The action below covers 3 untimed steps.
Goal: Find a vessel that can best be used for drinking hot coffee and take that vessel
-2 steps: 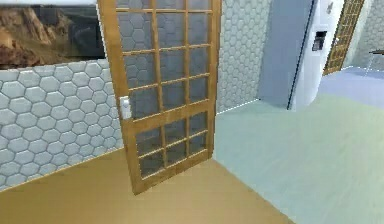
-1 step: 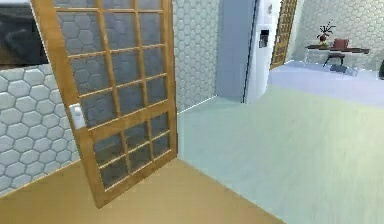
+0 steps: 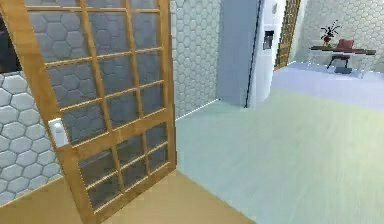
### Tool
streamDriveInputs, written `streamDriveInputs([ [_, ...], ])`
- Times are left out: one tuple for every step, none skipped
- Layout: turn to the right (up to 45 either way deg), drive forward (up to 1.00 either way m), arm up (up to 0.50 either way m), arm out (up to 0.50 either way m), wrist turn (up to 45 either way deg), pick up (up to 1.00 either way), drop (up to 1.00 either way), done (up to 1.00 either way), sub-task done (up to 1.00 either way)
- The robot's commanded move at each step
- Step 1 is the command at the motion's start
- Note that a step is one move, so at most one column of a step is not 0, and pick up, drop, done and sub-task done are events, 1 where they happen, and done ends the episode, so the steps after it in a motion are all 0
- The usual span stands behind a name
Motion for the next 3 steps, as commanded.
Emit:
streamDriveInputs([
  [39.0,0.00,0.00,0.00,0.0,0.00,0.00,0.00,0.00],
  [0.0,0.40,0.00,0.00,0.0,0.00,0.00,0.00,0.00],
  [9.0,0.00,0.00,0.00,0.0,0.00,0.00,0.00,0.00],
])
